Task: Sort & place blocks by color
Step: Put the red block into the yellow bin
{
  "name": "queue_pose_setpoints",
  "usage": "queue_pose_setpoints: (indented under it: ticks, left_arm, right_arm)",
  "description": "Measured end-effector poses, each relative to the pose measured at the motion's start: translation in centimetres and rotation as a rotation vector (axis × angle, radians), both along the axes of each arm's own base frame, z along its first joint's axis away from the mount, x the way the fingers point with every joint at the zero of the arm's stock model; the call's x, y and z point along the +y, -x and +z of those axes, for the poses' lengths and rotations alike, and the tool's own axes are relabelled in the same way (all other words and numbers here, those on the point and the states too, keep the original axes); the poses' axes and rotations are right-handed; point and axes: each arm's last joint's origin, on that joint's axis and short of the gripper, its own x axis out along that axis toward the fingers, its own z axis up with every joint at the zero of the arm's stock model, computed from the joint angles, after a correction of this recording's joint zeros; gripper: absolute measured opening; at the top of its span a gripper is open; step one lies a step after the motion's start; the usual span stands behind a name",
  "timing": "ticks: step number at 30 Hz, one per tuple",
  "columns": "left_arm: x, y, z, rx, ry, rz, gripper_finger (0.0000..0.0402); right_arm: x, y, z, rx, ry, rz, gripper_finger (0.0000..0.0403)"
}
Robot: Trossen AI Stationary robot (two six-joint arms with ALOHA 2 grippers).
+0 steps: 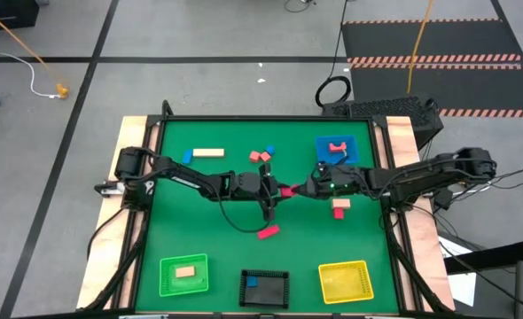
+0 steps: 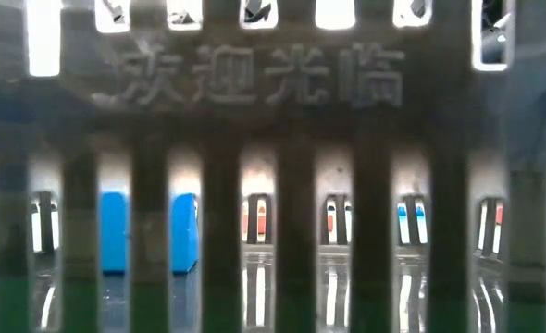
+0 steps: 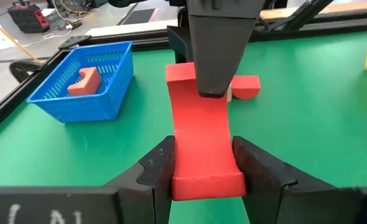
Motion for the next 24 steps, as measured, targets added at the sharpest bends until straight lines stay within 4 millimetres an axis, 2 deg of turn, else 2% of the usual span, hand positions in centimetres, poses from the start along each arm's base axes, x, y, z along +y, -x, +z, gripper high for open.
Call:
queue_pose_setpoints:
  ticks: [15, 24]
  left_arm:
    - [0.1, 0.0, 0.0, -0.003, -0.011, 0.035, 0.0150]
    - [0.0, -0.1, 0.4, -0.035, 0.018, 0.044, 0.0221]
  right_arm:
    - [-1.0, -0.1, -0.4, 0.023, 0.066, 0.039, 0.0115]
    - [-2.7, 1.0, -1.3, 0.161, 0.113, 0.043, 0.0115]
